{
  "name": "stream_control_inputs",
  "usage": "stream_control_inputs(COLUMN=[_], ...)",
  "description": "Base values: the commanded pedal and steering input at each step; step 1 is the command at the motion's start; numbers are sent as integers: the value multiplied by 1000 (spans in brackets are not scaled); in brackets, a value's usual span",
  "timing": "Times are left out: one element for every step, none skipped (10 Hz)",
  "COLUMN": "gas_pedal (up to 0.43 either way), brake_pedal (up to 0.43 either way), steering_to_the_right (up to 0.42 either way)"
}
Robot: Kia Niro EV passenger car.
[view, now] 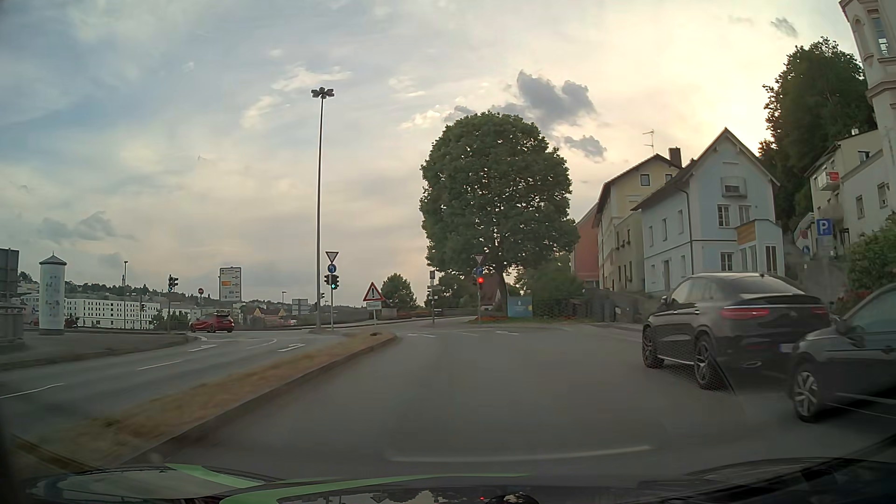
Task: Follow the waypoints while adhering to traffic rules and regulations
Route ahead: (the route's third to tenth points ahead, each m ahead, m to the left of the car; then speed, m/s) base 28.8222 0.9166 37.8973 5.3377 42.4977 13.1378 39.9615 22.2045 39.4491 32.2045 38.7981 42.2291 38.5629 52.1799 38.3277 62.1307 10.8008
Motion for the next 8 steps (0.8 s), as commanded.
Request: stream_control_inputs(gas_pedal=[0,0,0,0,0,0,0,0], brake_pedal=[98,110,122,122,122,116,110,98], steering_to_the_right=[-1,0,-1,-2,-8,-14,-15,-15])
